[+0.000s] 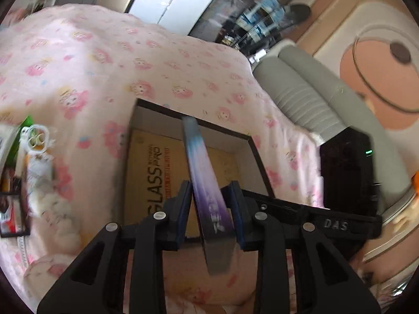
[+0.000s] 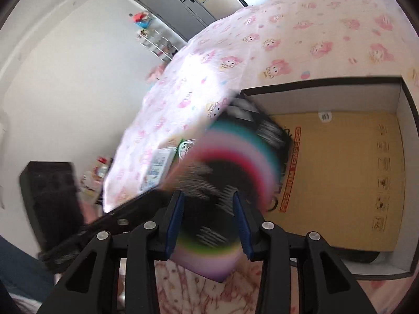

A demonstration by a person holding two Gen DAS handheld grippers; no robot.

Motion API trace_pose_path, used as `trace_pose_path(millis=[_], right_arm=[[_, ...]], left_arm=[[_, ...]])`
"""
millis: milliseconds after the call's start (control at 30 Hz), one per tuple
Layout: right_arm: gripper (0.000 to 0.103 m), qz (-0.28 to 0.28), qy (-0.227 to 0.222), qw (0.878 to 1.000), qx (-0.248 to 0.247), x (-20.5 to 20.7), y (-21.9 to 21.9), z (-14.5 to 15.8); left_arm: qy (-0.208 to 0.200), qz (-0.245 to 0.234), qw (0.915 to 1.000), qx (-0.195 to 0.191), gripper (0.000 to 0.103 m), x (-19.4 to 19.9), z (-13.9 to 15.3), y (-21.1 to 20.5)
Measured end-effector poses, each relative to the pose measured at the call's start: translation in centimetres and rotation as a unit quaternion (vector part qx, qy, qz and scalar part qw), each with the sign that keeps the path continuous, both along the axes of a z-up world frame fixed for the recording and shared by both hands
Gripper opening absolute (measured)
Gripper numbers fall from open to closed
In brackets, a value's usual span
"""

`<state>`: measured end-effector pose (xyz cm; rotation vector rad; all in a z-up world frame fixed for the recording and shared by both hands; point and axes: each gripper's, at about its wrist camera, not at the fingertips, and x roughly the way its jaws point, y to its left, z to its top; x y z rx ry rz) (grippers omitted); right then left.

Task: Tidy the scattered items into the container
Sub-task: 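Lower the black box into the open box with both tools and release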

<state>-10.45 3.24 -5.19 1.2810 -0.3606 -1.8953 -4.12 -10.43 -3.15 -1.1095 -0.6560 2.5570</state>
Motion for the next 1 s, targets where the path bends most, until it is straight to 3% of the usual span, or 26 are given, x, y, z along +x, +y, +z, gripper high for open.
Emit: trace_pose_path(millis=[67, 100, 200, 300, 433, 533, 700, 800, 867, 1000], right_arm=[[0.031, -0.025, 0.031, 0.998, 0.052, -0.4, 1.1, -0.6], [0.031, -0.034, 0.025, 0.997, 0.061, -0.8, 1.4, -1.2], [0.031, -0.053, -0.014, 0.997, 0.054, -2.0, 2.4, -3.2], [0.031, -0.052, -0.022, 0.997, 0.046, -1.7, 2.8, -4.8], [0.031, -0.064, -0.024, 0.996, 0.055, -1.7, 3.2, -5.6], [0.031, -0.08, -0.017, 0.994, 0.069, -1.2, 3.7, -5.3], [0.032, -0.111, 0.004, 0.988, 0.107, -1.5, 5.9, -4.6], [0.032, -0.115, -0.004, 0.985, 0.128, -2.7, 8.3, -5.8], [0.033, -0.117, -0.004, 0.984, 0.136, -2.7, 8.9, -6.1], [0.033, -0.117, -0.015, 0.984, 0.133, -2.9, 9.3, -6.4]], left_arm=[[-0.02, -0.002, 0.9994, -0.029, 0.026, -2.2, -1.1, 2.2], [-0.038, -0.005, 0.999, -0.024, 0.026, -3.1, -1.9, 2.8], [-0.067, -0.013, 0.9976, -0.012, 0.028, -4.4, -3.2, 3.4], [-0.085, -0.013, 0.996, -0.022, 0.028, -4.6, -4.5, 2.8], [-0.103, -0.011, 0.9946, -0.008, 0.027, -5.0, -5.6, 2.1], [-0.128, -0.021, 0.9907, -0.043, 0.026, -5.8, -6.5, 3.5], [-0.126, -0.05, 0.9897, -0.046, 0.028, -6.5, -6.3, 5.2], [-0.129, -0.028, 0.9891, -0.066, 0.029, -7.6, -6.2, 4.9], [-0.153, -0.022, 0.9864, -0.056, 0.029, -8.5, -7.0, 4.5], [-0.174, -0.045, 0.9837, 0.001, 0.033, -8.9, -8.5, 5.0]])
